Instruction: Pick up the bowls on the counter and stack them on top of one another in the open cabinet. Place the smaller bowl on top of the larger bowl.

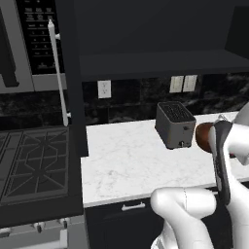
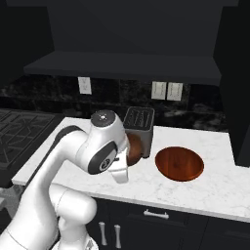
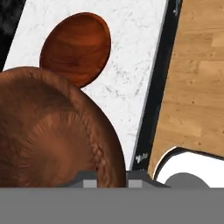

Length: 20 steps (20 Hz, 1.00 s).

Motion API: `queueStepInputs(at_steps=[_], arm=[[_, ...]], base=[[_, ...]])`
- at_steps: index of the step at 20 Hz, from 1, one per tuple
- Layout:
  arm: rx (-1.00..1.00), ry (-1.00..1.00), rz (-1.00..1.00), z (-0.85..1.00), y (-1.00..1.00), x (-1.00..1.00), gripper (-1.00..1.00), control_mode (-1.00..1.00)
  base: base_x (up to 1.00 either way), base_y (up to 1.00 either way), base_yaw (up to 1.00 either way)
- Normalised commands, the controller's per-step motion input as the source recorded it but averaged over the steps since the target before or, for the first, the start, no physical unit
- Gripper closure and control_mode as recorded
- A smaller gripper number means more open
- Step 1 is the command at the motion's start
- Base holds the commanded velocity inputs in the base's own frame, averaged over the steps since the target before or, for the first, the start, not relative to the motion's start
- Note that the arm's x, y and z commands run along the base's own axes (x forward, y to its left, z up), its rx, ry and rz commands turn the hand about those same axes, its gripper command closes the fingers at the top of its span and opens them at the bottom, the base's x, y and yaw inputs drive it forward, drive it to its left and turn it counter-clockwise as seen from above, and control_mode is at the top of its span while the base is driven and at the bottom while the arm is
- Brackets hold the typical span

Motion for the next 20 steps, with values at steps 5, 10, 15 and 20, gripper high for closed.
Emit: queueStepInputs(at_steps=[5, 10, 15, 20], arm=[[0.01, 0.01, -0.37, 0.00, -0.96, 0.07, 1.00, -1.00], [0.02, 0.00, -0.22, -0.05, -0.83, 0.31, 1.00, -1.00], [0.18, 0.00, 0.11, -0.11, -0.90, 0.36, 1.00, -1.00], [0.23, 0.00, 0.21, -0.19, -0.55, 0.60, 1.00, -1.00]], base=[[0.00, 0.00, 0.00], [0.00, 0.00, 0.00], [0.00, 0.00, 0.00], [0.00, 0.00, 0.00]])
